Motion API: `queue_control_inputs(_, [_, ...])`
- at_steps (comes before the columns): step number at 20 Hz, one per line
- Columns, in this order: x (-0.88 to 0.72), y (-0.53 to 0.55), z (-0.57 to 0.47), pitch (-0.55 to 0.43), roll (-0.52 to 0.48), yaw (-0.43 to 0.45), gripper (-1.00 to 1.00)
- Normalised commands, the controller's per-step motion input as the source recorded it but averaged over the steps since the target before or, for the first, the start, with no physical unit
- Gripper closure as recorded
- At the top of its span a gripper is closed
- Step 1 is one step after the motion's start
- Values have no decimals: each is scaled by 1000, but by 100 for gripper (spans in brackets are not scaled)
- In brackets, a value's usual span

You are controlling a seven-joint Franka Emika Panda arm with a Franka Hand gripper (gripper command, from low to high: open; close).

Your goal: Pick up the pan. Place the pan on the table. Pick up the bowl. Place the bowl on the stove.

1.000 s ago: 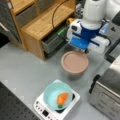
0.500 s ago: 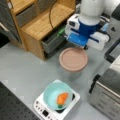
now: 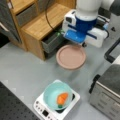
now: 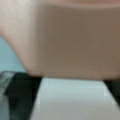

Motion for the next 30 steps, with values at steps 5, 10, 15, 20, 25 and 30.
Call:
queue_control_inputs(5, [136,-73,294,111,178,-2,100])
queue_control_inputs(10, [99,-82,312,133,172,10,100])
queue_control_inputs(15, [126,-63,251,133,174,30,100])
queue_control_inputs(20, [228,-74,218,141,172,38,100])
queue_control_inputs(25, [338,-101,254,169,156,42,100])
queue_control_inputs(30, [425,-117,264,196,143,55,100])
